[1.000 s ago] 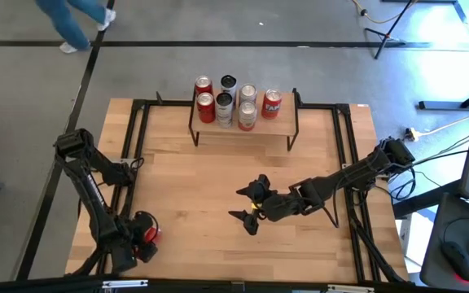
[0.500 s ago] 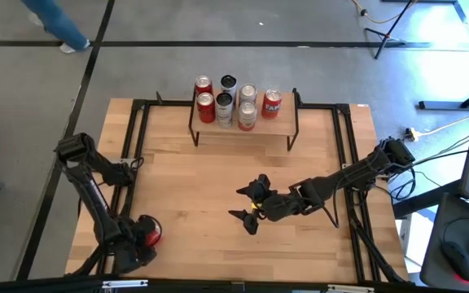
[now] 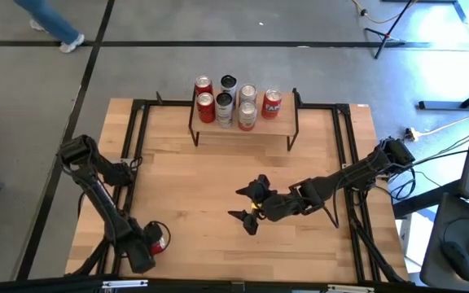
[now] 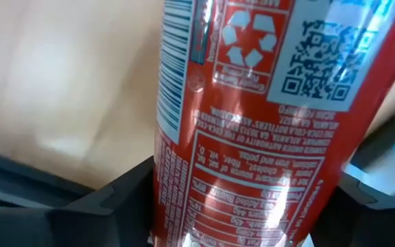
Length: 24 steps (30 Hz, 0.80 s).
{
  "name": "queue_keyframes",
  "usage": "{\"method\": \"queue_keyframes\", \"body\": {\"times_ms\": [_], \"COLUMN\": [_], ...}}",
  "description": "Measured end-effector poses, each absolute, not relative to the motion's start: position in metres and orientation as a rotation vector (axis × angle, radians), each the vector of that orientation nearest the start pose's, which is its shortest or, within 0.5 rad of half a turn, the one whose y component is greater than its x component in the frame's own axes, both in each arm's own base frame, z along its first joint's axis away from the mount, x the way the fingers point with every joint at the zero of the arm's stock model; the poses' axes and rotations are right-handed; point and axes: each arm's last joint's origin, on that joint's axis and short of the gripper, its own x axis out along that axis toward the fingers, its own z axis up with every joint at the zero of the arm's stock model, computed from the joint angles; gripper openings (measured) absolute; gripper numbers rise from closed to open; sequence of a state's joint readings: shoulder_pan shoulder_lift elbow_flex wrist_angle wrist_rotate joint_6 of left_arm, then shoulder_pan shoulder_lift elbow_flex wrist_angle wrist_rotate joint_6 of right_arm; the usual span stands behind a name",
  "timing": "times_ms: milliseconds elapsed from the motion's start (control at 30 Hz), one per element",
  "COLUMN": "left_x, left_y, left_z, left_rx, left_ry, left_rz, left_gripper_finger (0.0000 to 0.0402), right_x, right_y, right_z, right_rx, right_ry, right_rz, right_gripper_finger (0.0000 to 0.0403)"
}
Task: Place canned beverage on shelf
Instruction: Put the red soda can on the shelf aligned with the other red soda can
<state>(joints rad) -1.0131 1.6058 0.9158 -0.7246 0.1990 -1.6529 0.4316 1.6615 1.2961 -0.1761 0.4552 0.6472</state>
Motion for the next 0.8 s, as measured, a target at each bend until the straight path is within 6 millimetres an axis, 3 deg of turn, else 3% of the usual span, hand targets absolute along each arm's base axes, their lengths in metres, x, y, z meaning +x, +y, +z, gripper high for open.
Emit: {"method": "queue_keyframes", "body": {"times_ms": [200, 400, 633, 800], "left_x": [0.162, 0.178, 0.202, 0.217], "left_y": [-0.238, -0.225, -0.211, -0.2], "left_z": [0.203, 0.253, 0.31, 0.338], "left_rx": [-0.529, -0.329, -0.209, -0.184], "left_ry": [1.608, 1.573, 1.386, 1.272], "left_rz": [0.192, 0.189, 0.131, 0.107], "left_gripper_finger": [0.0269, 0.0269, 0.0269, 0.0269], "right_x": [0.349, 0.356, 0.369, 0.38], "right_y": [0.147, 0.152, 0.16, 0.166], "right_z": [0.294, 0.303, 0.298, 0.291], "right_rx": [0.443, 0.451, 0.496, 0.527], "right_ry": [0.388, 0.292, 0.207, 0.143], "right_rz": [-0.147, -0.028, 0.056, 0.094], "right_gripper_finger": [0.0351, 0.0351, 0.0351, 0.0351]}}
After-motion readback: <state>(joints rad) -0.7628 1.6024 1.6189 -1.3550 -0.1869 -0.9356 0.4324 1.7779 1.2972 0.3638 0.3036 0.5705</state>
